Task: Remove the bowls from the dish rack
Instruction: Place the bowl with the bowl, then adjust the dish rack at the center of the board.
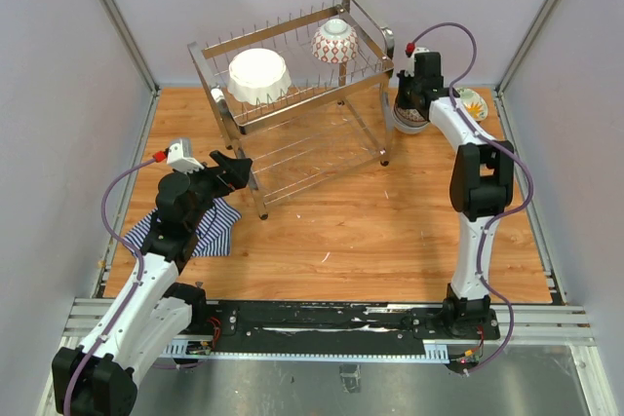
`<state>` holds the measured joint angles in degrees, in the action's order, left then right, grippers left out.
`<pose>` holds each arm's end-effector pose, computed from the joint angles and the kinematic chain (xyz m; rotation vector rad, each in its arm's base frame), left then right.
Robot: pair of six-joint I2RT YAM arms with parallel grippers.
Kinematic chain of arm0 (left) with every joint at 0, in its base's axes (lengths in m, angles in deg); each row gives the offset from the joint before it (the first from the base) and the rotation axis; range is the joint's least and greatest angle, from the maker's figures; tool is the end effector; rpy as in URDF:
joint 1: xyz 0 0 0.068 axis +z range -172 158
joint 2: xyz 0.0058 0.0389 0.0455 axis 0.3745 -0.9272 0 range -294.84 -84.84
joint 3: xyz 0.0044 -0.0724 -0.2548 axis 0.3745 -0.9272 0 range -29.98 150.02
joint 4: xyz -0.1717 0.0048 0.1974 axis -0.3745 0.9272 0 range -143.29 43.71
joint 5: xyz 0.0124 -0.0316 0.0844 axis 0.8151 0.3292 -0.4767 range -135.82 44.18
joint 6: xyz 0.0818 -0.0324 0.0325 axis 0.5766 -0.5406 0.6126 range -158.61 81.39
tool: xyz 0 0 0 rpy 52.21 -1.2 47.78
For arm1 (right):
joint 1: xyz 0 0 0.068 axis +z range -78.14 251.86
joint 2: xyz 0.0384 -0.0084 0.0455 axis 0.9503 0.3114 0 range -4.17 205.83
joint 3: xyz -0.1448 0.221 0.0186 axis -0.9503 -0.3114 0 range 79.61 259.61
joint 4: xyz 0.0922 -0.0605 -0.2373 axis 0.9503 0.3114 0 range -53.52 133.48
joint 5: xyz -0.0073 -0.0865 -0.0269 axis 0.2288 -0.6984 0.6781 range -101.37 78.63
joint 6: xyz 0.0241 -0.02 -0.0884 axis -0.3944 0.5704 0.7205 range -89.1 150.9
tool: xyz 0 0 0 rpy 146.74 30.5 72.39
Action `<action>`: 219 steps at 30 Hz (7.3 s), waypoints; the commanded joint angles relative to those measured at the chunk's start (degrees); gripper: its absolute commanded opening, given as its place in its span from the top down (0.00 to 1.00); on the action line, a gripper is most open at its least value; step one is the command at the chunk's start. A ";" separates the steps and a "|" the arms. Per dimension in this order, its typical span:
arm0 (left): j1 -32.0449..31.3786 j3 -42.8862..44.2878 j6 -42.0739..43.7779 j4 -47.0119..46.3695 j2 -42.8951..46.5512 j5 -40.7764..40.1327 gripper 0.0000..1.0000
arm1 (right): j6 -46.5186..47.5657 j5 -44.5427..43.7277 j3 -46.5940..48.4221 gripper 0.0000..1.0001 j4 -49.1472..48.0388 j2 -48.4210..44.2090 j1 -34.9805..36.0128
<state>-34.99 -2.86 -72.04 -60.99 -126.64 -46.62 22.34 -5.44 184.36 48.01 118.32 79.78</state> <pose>0.2332 -0.0527 0.2607 -0.3169 1.6988 -0.5917 0.5407 0.0841 0.2344 -0.0518 2.0903 0.2826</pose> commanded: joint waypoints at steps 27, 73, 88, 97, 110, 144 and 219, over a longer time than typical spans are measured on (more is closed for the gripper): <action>-0.45 1.06 -0.59 -2.22 -0.07 -0.33 0.00 | -1.93 -1.27 -2.48 0.59 -3.44 -8.09 1.43; 8.37 9.07 1.80 -10.38 -18.48 0.52 0.00 | -6.43 11.61 -28.59 0.35 -14.85 -28.47 4.43; 8.35 3.41 0.01 -6.92 -1.95 6.48 0.00 | -3.77 0.67 -25.92 0.27 -10.47 -36.97 1.01; 8.34 4.64 0.47 -3.13 2.69 6.07 0.00 | -3.31 -0.44 -25.59 0.27 -10.25 -44.01 0.23; 8.32 5.64 0.20 -1.35 4.33 6.46 0.00 | 1.40 3.98 -16.20 0.26 -9.69 -50.41 6.23; 8.34 6.48 1.50 1.73 5.68 5.31 0.00 | 12.03 -4.31 22.00 0.22 8.81 -24.04 22.33; 4.03 7.90 2.40 -6.49 -9.53 4.13 0.64 | 4.95 0.93 18.62 0.78 14.94 -21.51 12.03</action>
<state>-30.38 3.12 -69.51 -64.71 -136.87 -44.55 27.81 -4.08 202.87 64.84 98.85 93.05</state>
